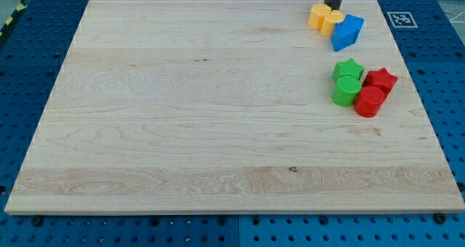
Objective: Move the yellow hexagon closer to the blue triangle
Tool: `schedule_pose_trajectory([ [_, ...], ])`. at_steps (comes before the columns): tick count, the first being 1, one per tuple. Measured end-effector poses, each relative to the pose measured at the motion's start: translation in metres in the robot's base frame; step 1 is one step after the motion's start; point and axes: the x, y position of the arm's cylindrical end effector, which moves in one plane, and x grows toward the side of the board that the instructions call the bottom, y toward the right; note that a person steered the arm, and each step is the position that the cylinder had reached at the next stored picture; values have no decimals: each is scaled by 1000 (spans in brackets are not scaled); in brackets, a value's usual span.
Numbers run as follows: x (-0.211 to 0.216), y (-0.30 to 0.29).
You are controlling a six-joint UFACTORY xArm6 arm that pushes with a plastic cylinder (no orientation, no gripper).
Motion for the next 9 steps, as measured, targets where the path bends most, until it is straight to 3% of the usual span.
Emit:
schedule_pose_trajectory([
  [2, 7, -78],
  [4, -8, -52],
  [6, 10, -8],
  [9, 46, -55],
])
